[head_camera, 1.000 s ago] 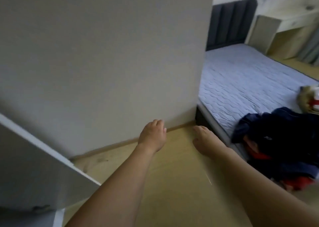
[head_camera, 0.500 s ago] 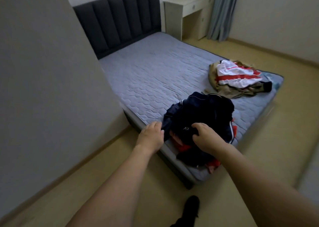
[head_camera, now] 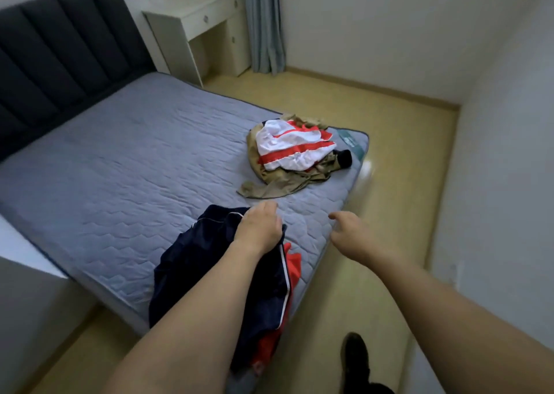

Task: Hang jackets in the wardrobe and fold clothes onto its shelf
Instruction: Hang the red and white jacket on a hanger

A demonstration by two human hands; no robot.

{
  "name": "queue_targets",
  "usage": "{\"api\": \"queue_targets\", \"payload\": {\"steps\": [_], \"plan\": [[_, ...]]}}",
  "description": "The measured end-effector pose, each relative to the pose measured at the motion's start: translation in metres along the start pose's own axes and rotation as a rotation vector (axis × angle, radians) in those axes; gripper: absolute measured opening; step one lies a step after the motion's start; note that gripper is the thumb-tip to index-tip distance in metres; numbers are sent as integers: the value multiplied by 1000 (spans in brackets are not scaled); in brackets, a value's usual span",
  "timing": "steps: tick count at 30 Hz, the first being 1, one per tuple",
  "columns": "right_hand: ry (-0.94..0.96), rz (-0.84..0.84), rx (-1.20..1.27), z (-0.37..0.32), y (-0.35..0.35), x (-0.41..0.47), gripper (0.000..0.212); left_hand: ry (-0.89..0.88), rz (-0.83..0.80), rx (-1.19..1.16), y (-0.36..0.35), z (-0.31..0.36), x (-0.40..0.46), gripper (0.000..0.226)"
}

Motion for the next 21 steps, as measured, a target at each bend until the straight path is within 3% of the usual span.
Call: {"api": "queue_targets", "payload": {"steps": [4,8,16,21], "plan": [[-7,1,-30,41,68,84,52,33,-38,-4,-15,31,84,38],[25,-82,-38,37,112,161,53,129,-53,-35,-12,32,155,40],[132,-197,-84,-11,147,356,42,546,96,-373,-36,-51,322,42],[131,-239,-115,-41,174,479,32,676,51,-432,-48,-94,425,41]]}}
Point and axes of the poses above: each hand's wrist, its own x-axis towards the middle knuckle, its own y-axis out of the back of the hand, z = x × y, the point moved 4 cm from there along x, towards the middle knuckle, and after that the axes turned 9 degrees about -y, right-handed, at the moved point
